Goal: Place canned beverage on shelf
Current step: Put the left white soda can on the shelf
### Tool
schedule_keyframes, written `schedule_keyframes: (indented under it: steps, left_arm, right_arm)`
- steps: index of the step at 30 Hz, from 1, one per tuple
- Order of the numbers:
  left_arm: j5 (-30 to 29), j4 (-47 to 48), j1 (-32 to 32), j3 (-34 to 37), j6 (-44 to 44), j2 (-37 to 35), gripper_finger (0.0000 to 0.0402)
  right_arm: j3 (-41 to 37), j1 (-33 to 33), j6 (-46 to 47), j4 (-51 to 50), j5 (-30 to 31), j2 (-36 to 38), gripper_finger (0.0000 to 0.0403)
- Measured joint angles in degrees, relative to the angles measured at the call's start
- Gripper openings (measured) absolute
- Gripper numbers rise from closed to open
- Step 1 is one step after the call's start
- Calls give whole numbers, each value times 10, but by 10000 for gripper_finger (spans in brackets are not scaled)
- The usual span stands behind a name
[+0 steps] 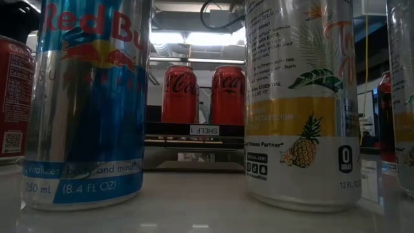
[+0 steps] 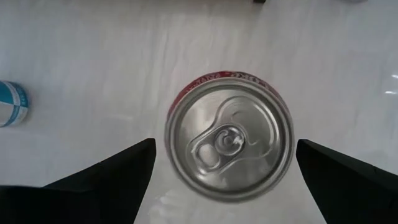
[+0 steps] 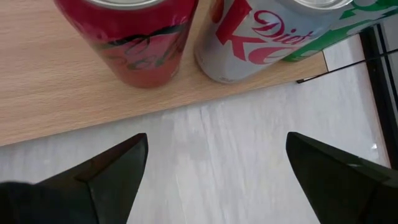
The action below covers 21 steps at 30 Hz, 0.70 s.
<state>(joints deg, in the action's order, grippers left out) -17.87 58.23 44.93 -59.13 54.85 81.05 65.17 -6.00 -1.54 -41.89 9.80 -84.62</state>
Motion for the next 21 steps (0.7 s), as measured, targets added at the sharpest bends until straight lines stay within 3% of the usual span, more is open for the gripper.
schedule_keyframes:
  steps: [16, 21]
  left_arm:
    - [-10, -13, -2, 0, 1, 60, 378]
    - [-8, -16, -2, 0, 1, 60, 357]
  right_arm:
    - [0, 0, 0, 0, 0, 0, 379]
    - [0, 0, 0, 0, 0, 0, 379]
